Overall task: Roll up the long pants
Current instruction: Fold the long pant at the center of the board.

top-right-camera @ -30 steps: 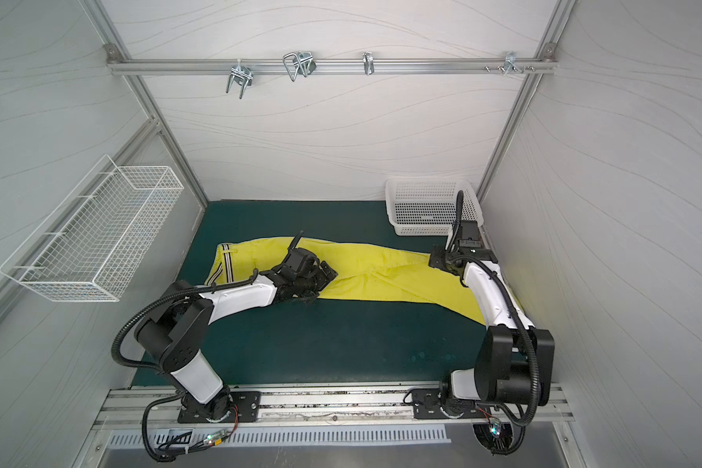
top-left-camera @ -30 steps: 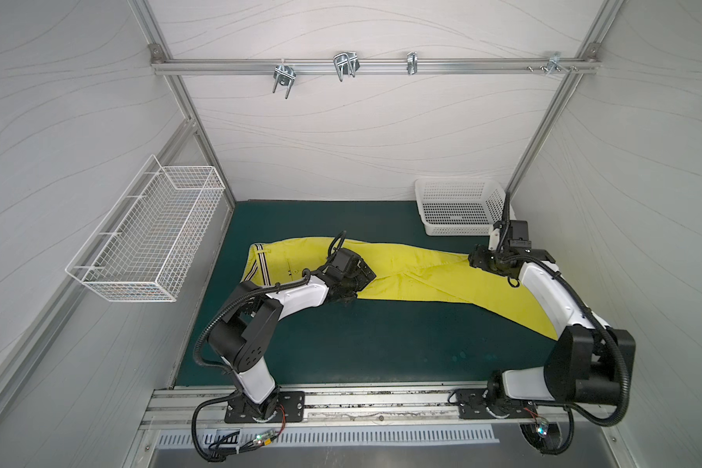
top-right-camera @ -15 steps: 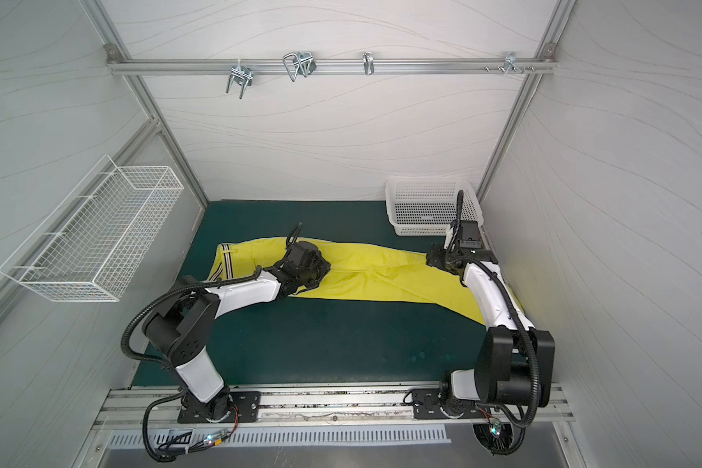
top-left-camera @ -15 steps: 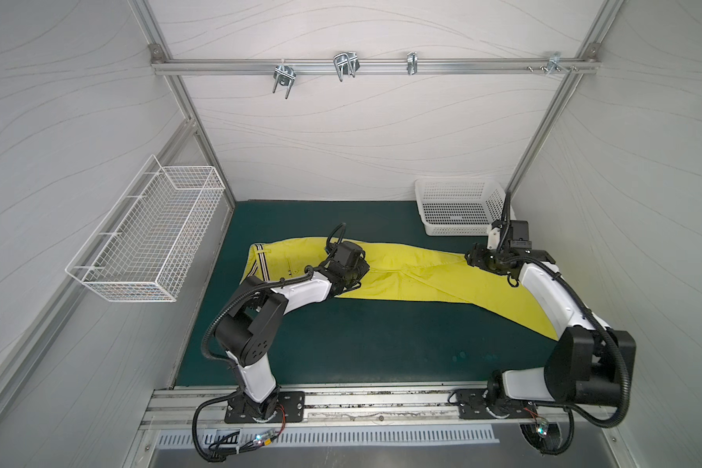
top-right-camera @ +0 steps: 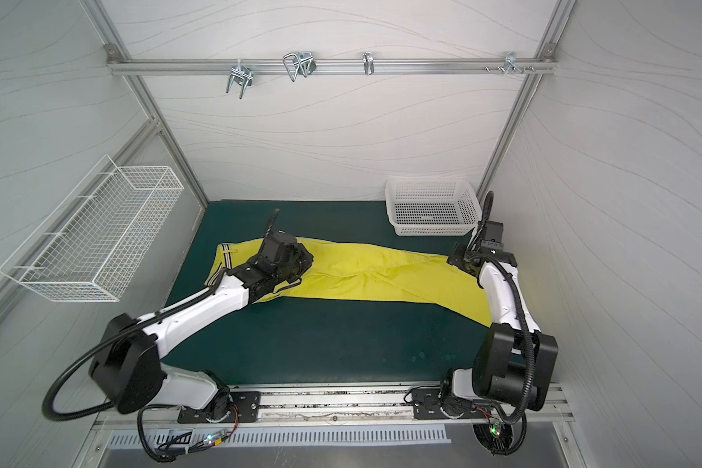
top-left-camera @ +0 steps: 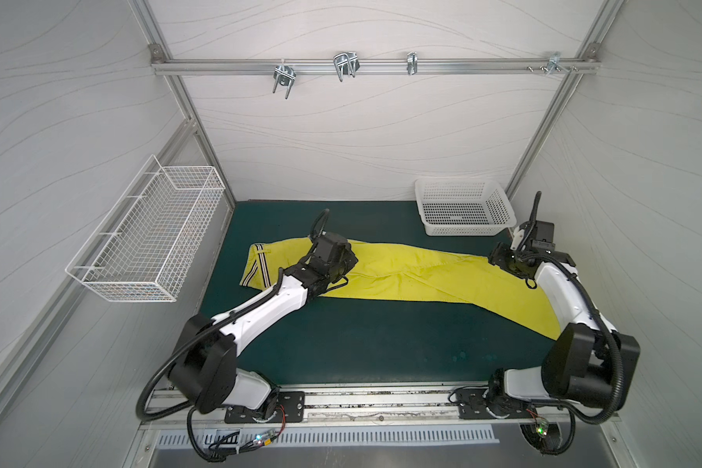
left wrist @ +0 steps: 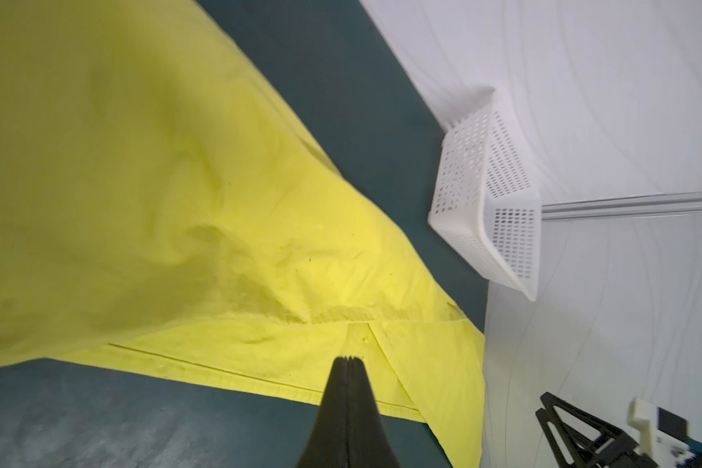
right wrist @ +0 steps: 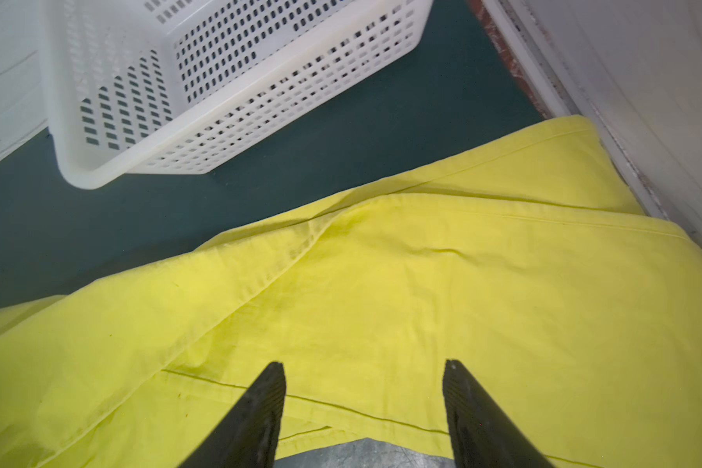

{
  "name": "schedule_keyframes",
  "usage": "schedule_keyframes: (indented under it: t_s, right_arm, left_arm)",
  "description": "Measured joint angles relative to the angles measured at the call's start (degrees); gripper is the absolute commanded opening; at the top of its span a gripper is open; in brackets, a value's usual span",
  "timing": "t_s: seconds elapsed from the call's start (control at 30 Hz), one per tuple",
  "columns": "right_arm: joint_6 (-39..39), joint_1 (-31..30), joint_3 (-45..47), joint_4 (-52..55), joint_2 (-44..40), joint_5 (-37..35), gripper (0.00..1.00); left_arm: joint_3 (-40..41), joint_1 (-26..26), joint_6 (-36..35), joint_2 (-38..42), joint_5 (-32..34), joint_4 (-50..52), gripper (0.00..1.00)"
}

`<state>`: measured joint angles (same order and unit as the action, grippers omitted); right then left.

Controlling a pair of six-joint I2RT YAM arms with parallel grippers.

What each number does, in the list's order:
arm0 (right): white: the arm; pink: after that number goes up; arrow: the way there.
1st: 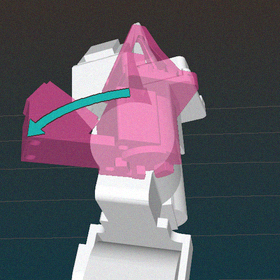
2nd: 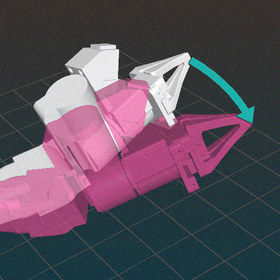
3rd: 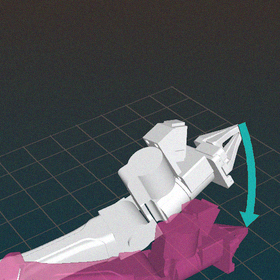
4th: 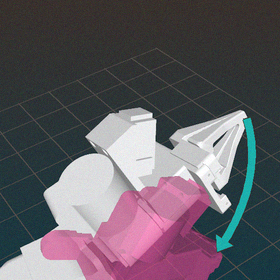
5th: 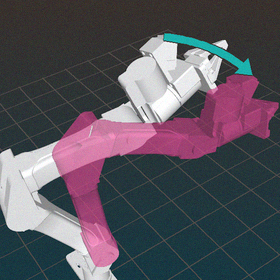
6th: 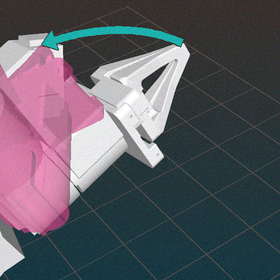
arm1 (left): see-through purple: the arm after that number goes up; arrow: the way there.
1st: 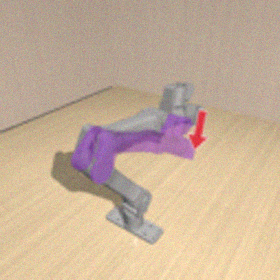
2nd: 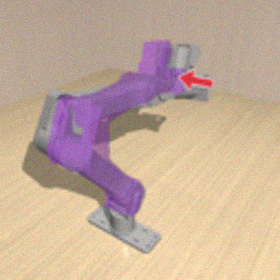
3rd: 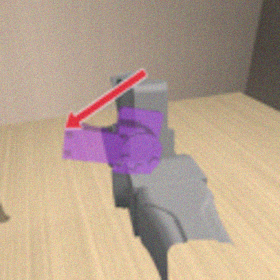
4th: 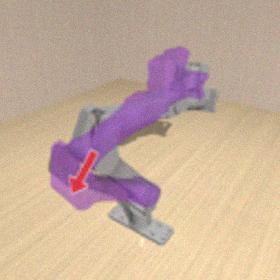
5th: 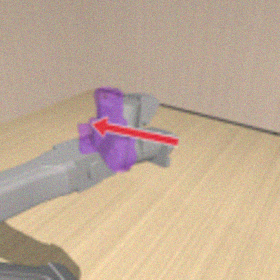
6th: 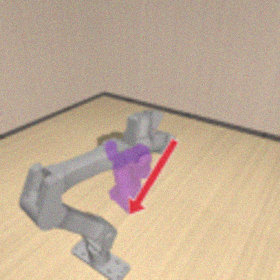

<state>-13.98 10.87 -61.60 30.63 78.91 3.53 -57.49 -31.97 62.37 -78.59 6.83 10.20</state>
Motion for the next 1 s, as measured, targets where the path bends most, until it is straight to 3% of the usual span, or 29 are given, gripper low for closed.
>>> schedule_keyframes:
  t_s: [0.03, 0.07, 0.1, 0.33, 0.5, 0.67, 1.0]
  right_arm:
    - [0.0, 0.1, 0.0, 0.3, 0.1, -0.3, 0.7]
    - [-0.1, 0.4, 0.0, 0.7, 0.3, -0.7, 0.71]
    - [-0.2, 0.7, 0.0, 1.0, 0.7, -1.3, 0.72]
    - [-1.9, 6.2, 0.6, 1.3, 2.9, 1.0, 0.71]
    - [-3.0, 7.3, 1.9, 0.7, 1.8, 4.4, 0.71]
    - [-4.2, 7.3, 3.1, -0.7, 0.6, 7.9, 0.71]
    - [-6.7, 7.1, 6.3, -3.3, -1.2, 11.3, 0.71]
  left_arm:
    - [-0.1, 0.5, -0.7, 1.2, 0.1, 0.9, 0.05]
    - [-0.2, 0.9, -1.0, 1.8, 0.0, 1.9, 0.18]
    - [-0.3, 1.2, -1.6, 1.9, -0.2, 2.4, 0.25]
    - [0.8, 0.4, 2.3, -8.9, -8.2, -4.2, 0.56]
    - [1.2, -1.3, 6.7, -17.2, -11.5, -11.8, 0.67]
    - [3.4, -2.2, 11.3, -18.4, -11.3, -17.9, 0.69]
    - [4.9, -7.4, 15.7, -16.6, -2.2, -18.5, 0.7]
